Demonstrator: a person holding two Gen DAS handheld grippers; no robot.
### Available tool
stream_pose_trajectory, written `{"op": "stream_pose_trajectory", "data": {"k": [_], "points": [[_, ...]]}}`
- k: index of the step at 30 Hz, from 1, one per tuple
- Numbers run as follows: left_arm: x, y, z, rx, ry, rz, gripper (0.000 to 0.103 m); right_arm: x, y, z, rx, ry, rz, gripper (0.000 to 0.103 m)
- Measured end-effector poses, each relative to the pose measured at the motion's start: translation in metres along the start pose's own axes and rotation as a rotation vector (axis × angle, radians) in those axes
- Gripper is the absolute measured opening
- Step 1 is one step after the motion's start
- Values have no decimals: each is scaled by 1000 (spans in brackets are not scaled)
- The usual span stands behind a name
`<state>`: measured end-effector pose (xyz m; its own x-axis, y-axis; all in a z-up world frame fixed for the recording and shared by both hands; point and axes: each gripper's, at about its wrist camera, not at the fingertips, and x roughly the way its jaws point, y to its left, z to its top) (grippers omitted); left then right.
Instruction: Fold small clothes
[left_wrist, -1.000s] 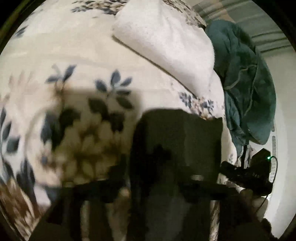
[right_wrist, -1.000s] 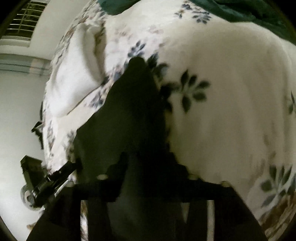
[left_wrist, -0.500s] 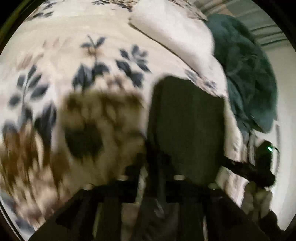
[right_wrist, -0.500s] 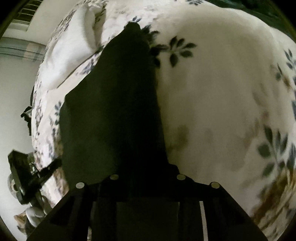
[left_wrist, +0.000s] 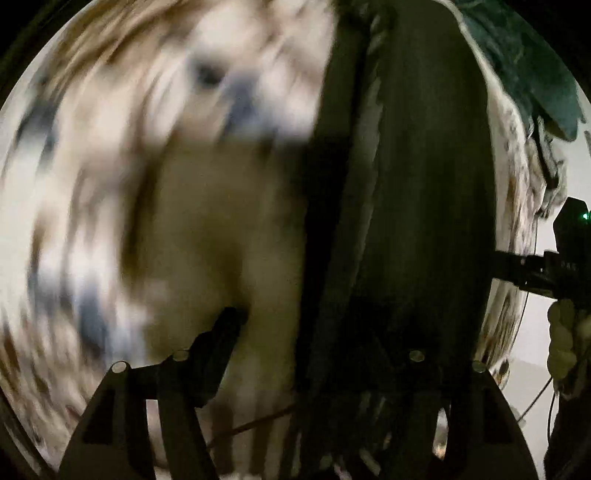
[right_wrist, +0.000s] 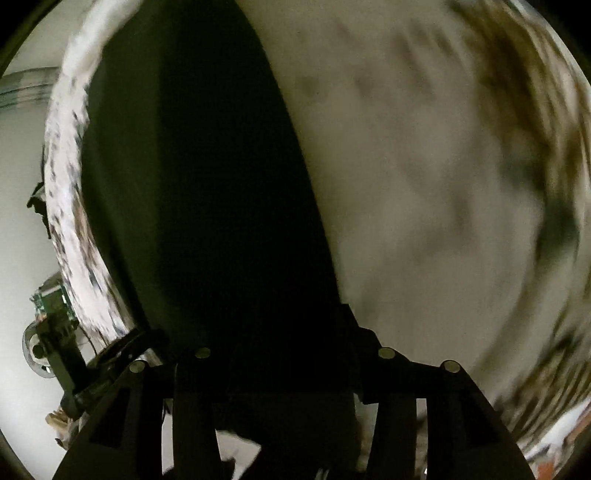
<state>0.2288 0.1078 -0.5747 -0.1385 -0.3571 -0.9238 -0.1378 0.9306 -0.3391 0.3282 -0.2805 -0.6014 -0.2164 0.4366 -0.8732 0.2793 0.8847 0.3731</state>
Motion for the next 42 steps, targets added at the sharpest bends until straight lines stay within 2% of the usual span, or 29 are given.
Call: {"op": "stream_pose_trajectory", "data": {"k": [3,6,10,12,14,18,22,25,27,29,31,32,34,36,37,38,39,40,41,42], "points": [[0,13,-40,-41,42,-3,64,17,-11,-39,38,56,1,48],[-7,24,-68,-117,56,-33,64,33,-13,-77,25,107,-26,48],[-15,20,-81,-227,5,-124,64,49,-21,-119,31,163,-22,48],[-13,18,-85,-250,-15,-167,64,57,-25,-130,50,173,1,50],[-1,15,-86,-267,-18,-210,64,65,-29,-136,62,155,-2,51],[28,-1,-70,-272,-28,-293,64,76,-41,-140,88,120,51,52],[45,-25,-64,-205,-43,-201,64,81,-48,-145,102,97,112,52],[45,-34,-66,-146,-64,-160,57,82,-51,-147,105,88,141,52],[50,-35,-64,-112,-64,-140,56,85,-51,-148,98,89,158,52],[55,-26,-61,-115,-59,-153,59,90,-50,-148,97,89,190,55],[57,-13,-62,-137,-63,-198,62,93,-49,-141,116,83,242,55],[57,-4,-63,-146,-67,-222,64,95,-50,-140,126,80,266,59],[61,0,-61,-160,-75,-263,65,99,-50,-138,136,70,315,59],[59,0,-62,-162,-87,-272,65,102,-48,-139,137,64,339,58],[55,3,-65,-157,-95,-267,63,101,-48,-139,134,61,345,56],[51,3,-67,-155,-108,-255,47,98,-48,-142,128,55,345,44],[47,6,-71,-153,-113,-253,21,95,-47,-144,119,51,330,30],[43,5,-74,-156,-119,-270,12,93,-47,-147,116,46,325,25],[37,5,-77,-163,-131,-278,10,89,-48,-149,118,39,329,17],[31,4,-80,-165,-141,-284,9,82,-46,-153,120,28,327,14]]}}
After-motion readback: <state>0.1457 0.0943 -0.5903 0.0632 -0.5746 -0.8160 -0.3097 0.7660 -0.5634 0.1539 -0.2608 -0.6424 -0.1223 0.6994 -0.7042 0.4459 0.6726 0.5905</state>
